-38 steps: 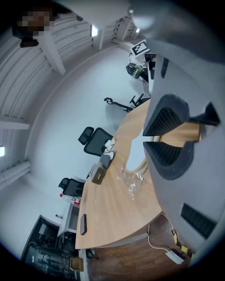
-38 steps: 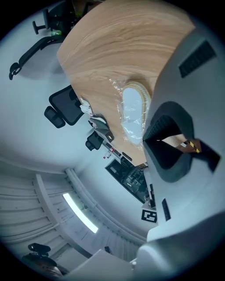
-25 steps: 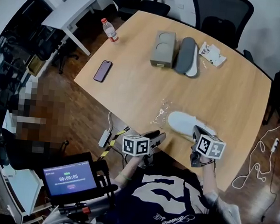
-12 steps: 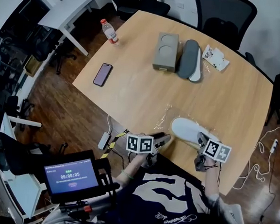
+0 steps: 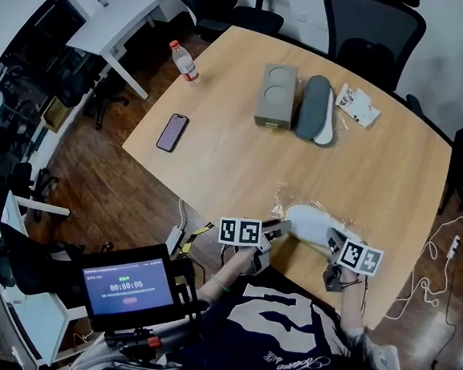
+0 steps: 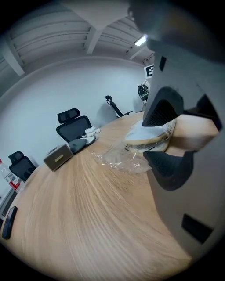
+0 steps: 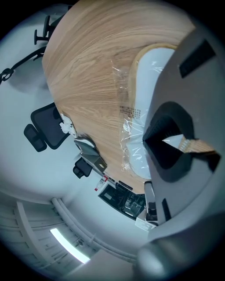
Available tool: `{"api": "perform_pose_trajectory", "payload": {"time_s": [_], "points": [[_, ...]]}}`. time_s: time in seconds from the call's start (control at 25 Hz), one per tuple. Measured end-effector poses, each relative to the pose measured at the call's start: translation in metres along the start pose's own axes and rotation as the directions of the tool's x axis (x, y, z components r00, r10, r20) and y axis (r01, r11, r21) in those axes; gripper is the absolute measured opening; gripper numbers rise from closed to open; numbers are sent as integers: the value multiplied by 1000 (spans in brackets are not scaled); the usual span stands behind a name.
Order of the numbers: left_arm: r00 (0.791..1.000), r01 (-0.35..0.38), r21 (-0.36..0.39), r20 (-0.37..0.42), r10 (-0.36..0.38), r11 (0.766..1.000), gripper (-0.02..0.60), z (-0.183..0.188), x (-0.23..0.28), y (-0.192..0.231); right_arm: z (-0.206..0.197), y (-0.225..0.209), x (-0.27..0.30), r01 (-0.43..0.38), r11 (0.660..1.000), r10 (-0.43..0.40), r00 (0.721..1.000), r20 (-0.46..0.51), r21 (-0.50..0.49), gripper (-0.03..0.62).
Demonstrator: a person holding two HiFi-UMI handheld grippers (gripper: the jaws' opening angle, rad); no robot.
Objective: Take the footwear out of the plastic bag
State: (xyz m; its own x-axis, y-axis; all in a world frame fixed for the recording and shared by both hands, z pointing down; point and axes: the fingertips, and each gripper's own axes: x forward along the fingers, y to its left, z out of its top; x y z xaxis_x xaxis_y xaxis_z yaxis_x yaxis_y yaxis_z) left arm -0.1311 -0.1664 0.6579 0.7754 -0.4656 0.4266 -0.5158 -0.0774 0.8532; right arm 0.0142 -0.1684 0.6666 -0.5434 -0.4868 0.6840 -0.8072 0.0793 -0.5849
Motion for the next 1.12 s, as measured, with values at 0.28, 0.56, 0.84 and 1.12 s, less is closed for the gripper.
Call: {"api": "perform_pose_trajectory", "payload": {"time_s": [0.28, 0.56, 0.84, 1.12], "points": [[998, -49, -12, -39, 49, 999, 115, -3, 14, 10, -1, -7, -2, -1, 1000, 1, 1000, 19, -11, -5], [998, -56, -16, -41, 56, 998, 66, -4, 15, 13, -8, -13, -40, -4, 1000, 1, 993, 117, 24, -5], [996, -85, -36, -35, 84, 996, 61, -3, 9, 16, -20, -71, -117, 93, 984, -128, 961, 246, 150, -4], [995, -89, -70, -60, 85, 994, 59, 3, 13, 16, -22, -93, -119, -36, 993, 22, 992, 127, 111, 133]]}}
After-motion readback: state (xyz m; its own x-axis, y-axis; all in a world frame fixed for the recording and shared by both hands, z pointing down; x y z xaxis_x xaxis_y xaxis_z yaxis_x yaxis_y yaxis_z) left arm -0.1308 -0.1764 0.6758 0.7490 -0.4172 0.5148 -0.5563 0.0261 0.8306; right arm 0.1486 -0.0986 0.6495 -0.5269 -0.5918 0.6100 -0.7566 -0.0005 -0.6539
